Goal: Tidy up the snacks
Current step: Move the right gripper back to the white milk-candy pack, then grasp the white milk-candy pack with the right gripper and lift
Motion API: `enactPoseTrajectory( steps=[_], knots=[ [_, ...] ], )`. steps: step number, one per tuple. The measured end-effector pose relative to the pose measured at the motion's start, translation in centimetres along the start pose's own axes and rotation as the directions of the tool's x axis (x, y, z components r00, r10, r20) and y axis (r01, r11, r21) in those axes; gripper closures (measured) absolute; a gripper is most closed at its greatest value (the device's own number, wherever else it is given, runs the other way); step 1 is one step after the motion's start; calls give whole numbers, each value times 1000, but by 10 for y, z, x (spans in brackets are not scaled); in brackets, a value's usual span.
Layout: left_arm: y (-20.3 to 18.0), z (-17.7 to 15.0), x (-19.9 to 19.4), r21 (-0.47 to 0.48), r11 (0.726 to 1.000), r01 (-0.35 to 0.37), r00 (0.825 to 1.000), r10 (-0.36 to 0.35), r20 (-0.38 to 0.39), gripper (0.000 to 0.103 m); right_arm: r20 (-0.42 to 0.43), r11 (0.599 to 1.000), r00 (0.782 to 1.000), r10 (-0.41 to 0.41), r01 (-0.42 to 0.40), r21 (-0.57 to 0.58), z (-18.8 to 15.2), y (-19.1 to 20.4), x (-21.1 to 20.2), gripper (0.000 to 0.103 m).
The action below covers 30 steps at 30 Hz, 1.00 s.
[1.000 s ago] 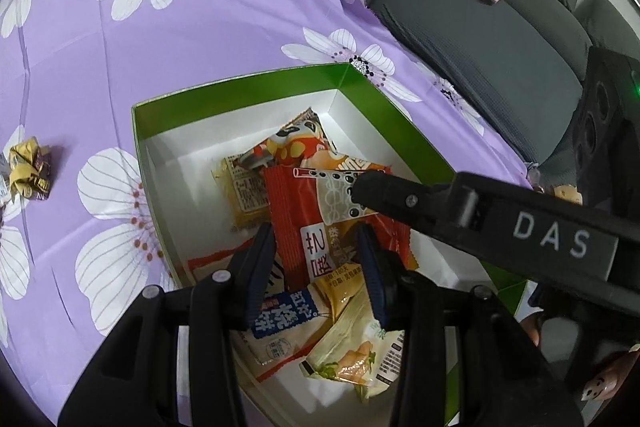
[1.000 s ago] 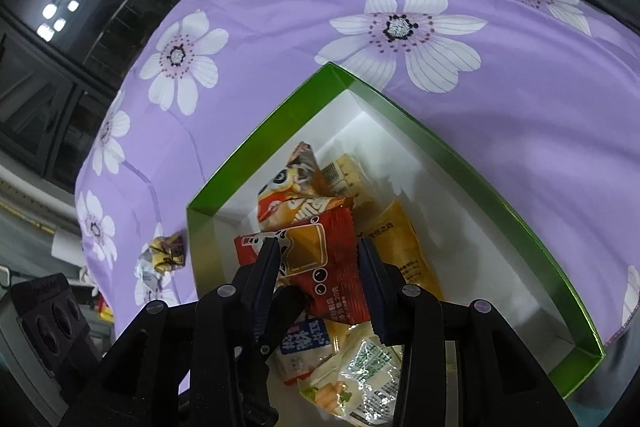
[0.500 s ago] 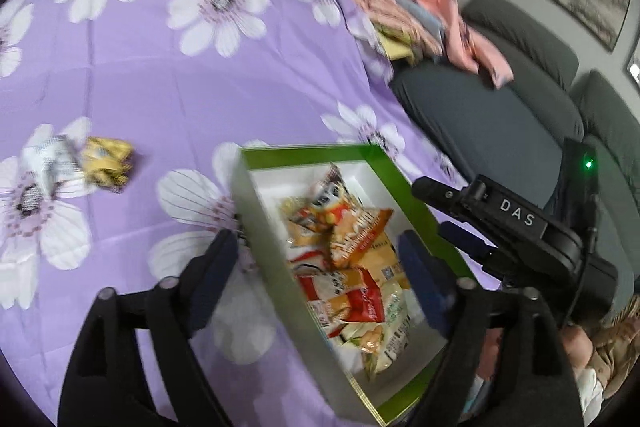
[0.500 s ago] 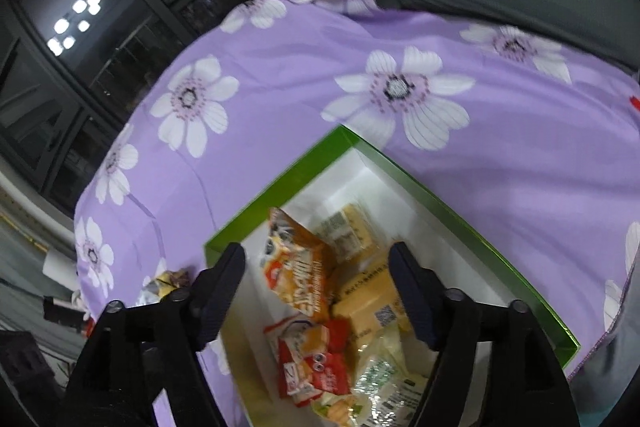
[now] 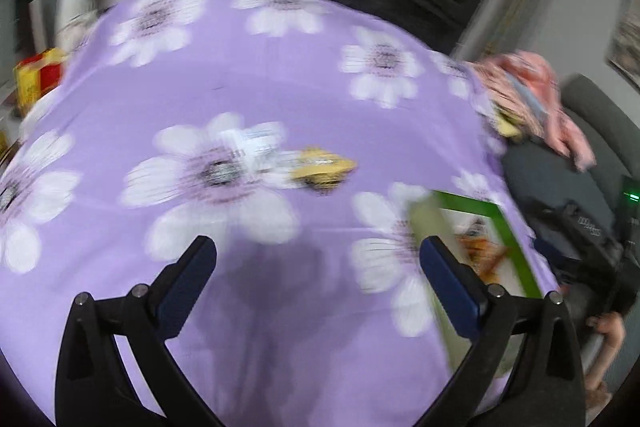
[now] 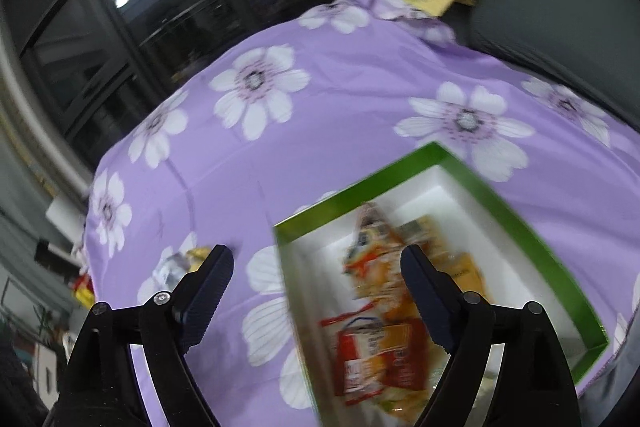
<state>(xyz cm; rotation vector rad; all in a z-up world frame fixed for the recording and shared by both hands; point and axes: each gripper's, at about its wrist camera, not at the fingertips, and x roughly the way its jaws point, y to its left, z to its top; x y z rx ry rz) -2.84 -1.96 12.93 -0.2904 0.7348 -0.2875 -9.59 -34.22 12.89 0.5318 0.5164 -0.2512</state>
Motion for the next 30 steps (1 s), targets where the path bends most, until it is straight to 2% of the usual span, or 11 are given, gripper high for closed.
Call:
enactPoseTrajectory(
  steps=[6,10,13,15,16,17,19,22,25,28,30],
  knots=[
    [52,2,13,-73,987,-141,988,135,-74,2,-102,986,988,120,-130,-100,-19,52,24,17],
    [79,5,17,-121,973,-199,977,187,-99,3,-231,957,948,221,-256,-136,-28,100,57,17],
    [93,4,18,-157,968,-195,976,176,-132,11,-324,931,914,245,-315,-184,-32,144,91,17],
    [100,4,18,-177,964,-198,973,172,-151,24,-379,915,899,219,-324,-242,-33,177,121,17],
    [102,4,18,-182,961,-209,971,182,-157,39,-396,906,894,210,-330,-264,-33,188,133,17],
    [103,4,17,-182,957,-225,967,197,-159,48,-416,897,886,204,-339,-282,-34,199,146,17],
    [106,4,16,-179,959,-217,969,190,-159,49,-459,893,868,188,-346,-289,-37,218,180,17],
    [109,5,17,-189,959,-210,970,180,-164,49,-489,892,860,146,-329,-312,-41,232,214,17],
    [109,6,18,-187,961,-205,970,173,-171,49,-478,874,875,77,-291,-390,-47,243,241,17],
    [109,7,21,-190,961,-199,970,165,-180,49,-496,867,868,27,-267,-421,-56,245,263,18],
    [109,8,23,-183,963,-196,969,162,-188,49,-457,842,890,12,-255,-475,-61,247,261,31]
  ],
)
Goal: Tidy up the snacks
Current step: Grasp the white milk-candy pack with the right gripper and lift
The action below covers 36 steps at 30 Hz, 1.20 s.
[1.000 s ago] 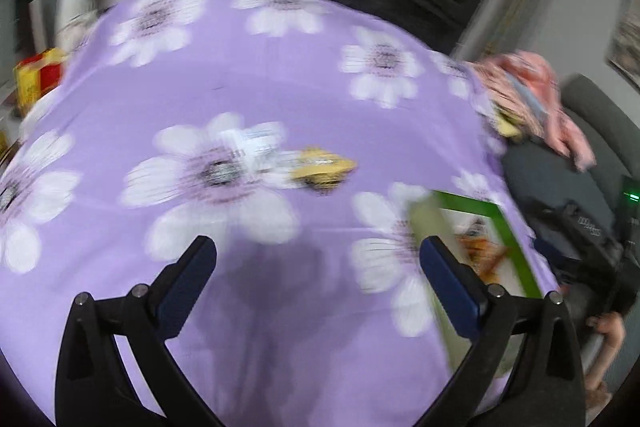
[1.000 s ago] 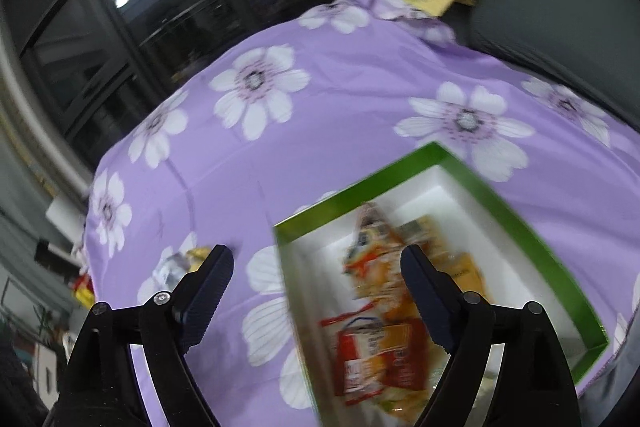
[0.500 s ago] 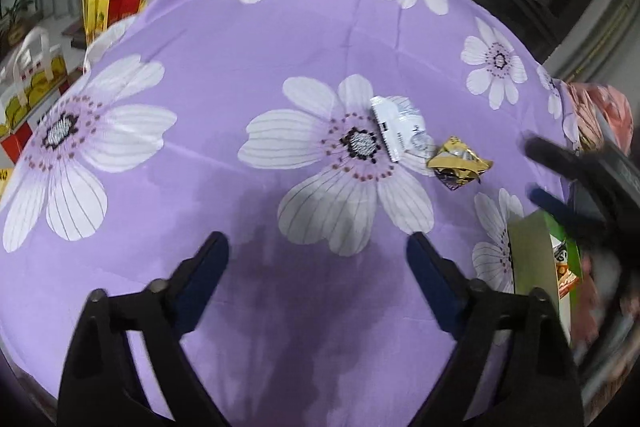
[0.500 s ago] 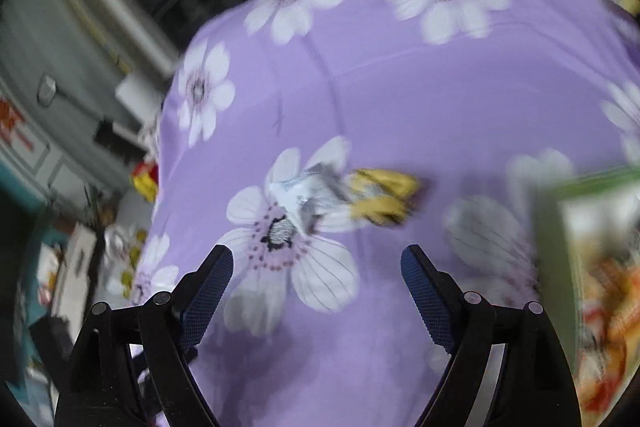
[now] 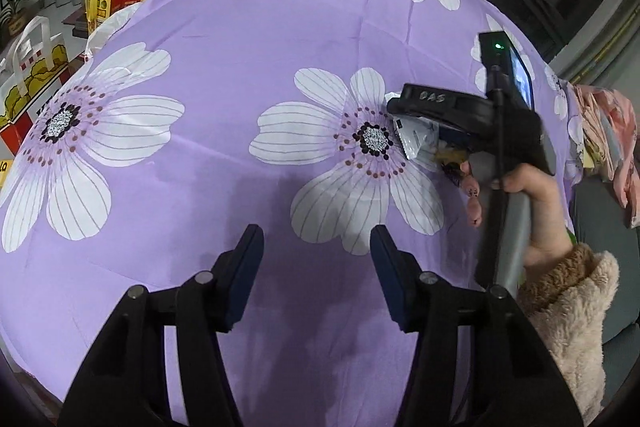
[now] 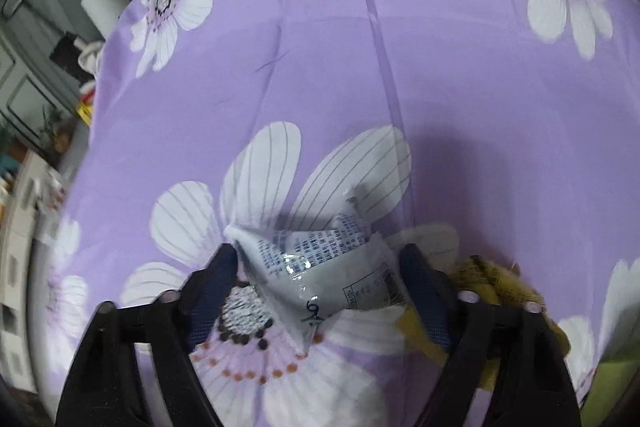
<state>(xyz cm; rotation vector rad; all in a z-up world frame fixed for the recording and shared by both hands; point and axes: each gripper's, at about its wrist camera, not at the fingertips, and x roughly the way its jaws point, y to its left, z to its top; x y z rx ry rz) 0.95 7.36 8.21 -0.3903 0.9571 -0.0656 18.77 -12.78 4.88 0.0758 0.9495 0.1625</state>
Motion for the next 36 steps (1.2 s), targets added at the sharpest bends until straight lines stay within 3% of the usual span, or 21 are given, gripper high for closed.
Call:
enactPoseTrajectory(
  steps=[2,4,11,15,19,24,27,30,33,36],
  knots=[
    [0,0,0,-3,1000,-4,1000,4,1,49,24,999,1000,-16,17,-37,-7,4,-5,44],
    [-1,-1,-1,-1,1000,-8,1000,8,7,49,33,998,999,-4,6,-66,-13,7,-14,50],
    [-4,-2,4,1,1000,-10,1000,10,-9,49,48,993,992,114,-114,-17,-61,7,-89,51],
    [-10,-6,5,16,1000,-19,1000,19,-14,49,26,992,993,112,-113,52,-96,0,-124,51],
    [-21,-12,9,44,999,-15,1000,16,-25,49,-9,992,999,34,-33,122,-136,-15,-131,51],
    [-40,-22,16,90,996,17,998,-12,-62,49,-78,970,996,38,-18,242,-169,-44,-117,48],
    [-49,-28,21,110,993,46,996,-36,-87,49,-40,957,995,92,-77,280,-168,-51,-119,42],
    [-59,-34,26,124,987,99,989,-84,-120,49,28,939,989,142,-144,312,-169,-61,-133,28],
    [-72,-42,29,148,976,159,980,-137,-147,49,63,925,990,126,-141,354,-170,-73,-139,27],
    [-88,-52,32,172,953,251,958,-219,-187,49,65,907,980,190,-201,371,-172,-78,-136,27]
  ],
)
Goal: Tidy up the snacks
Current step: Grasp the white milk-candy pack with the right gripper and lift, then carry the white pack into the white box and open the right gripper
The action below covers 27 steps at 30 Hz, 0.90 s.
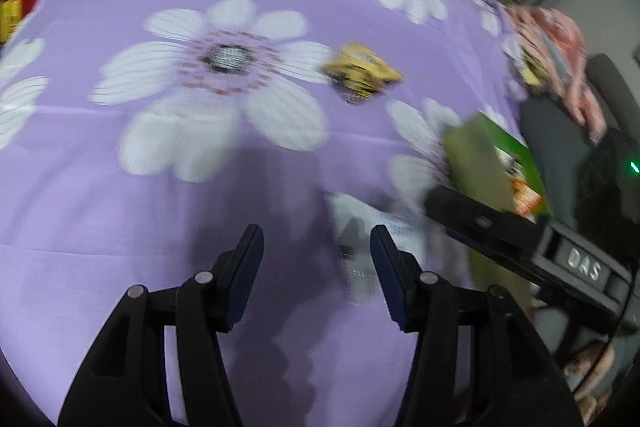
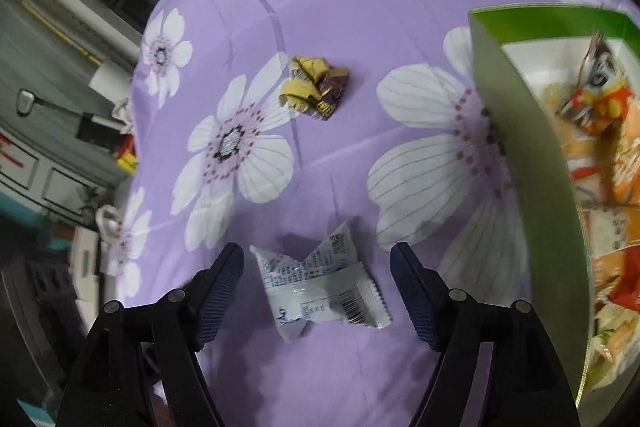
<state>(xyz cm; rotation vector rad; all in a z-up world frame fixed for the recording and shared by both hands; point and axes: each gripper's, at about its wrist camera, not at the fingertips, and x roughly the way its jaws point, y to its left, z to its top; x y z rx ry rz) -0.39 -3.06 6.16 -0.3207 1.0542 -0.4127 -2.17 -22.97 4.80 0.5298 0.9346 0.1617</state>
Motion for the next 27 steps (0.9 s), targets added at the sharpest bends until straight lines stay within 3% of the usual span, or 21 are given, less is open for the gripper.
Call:
enactPoseTrajectory(
  steps=[2,5,10,16,21,27],
  knots=[
    [-12,-5,5,32,999,31,999,-31,-10,49,-17,998,998,64,-64,12,0,-3,5,27],
    [-25,-10,16,86,996,18,1000,-17,-14,49,-71,994,992,103,-100,44,-2,-7,19,27],
    [-25,-10,28,72,995,71,997,-70,-20,49,-105,996,991,85,-80,46,-5,-7,33,39],
    [-28,-9,25,81,987,138,990,-139,7,54,-81,995,993,91,-88,38,-7,-6,27,47],
    [-51,-6,6,138,972,191,976,-204,82,56,22,996,996,85,-85,9,-3,-4,-8,47],
    [-102,1,-5,252,933,258,948,-295,122,56,200,998,978,62,-67,19,3,-18,-68,47]
  ],
)
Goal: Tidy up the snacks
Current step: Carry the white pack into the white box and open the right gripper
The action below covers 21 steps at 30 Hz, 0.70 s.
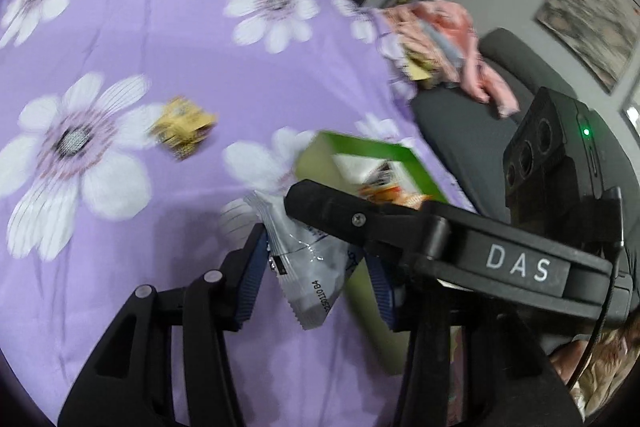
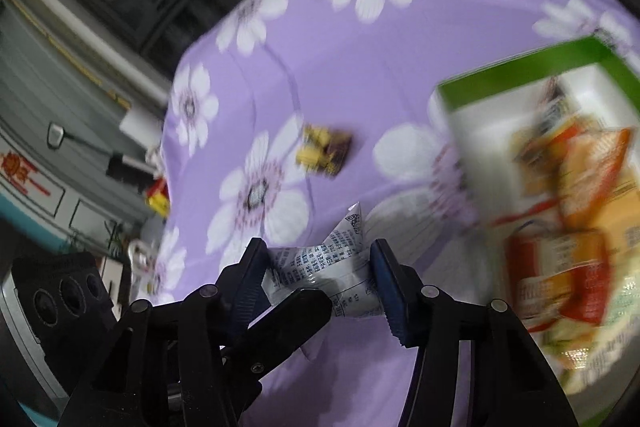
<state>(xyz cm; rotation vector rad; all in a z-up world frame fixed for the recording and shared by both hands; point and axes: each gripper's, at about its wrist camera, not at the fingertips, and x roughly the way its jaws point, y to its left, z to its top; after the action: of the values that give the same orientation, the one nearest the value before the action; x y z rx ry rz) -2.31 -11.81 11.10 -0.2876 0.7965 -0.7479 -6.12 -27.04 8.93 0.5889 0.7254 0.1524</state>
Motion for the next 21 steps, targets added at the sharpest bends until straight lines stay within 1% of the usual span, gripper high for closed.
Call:
enactPoseTrajectory(
  steps=[3,6,8,10,13,16,21],
  knots=[
    [-22,5,12,27,998,62,998,-61,-6,56,83,999,996,-44,42,28,6,-14,-30,47],
    [-44,9,27,61,993,100,995,-99,-14,56,139,996,988,-65,55,68,11,-29,-50,47],
    [-58,11,37,84,989,122,992,-119,-39,56,163,993,983,-82,65,103,13,-44,-63,47],
    [-69,12,50,97,984,147,987,-140,-73,56,178,986,978,-109,84,146,14,-59,-73,47],
    [-81,11,67,97,982,165,982,-153,-113,56,181,973,974,-137,99,207,17,-77,-80,47],
    [-92,10,82,97,977,188,971,-171,-165,56,178,957,969,-168,118,265,17,-97,-86,47],
    [-104,5,100,81,977,197,954,-173,-245,56,170,934,966,-197,131,333,14,-125,-96,47]
  ],
)
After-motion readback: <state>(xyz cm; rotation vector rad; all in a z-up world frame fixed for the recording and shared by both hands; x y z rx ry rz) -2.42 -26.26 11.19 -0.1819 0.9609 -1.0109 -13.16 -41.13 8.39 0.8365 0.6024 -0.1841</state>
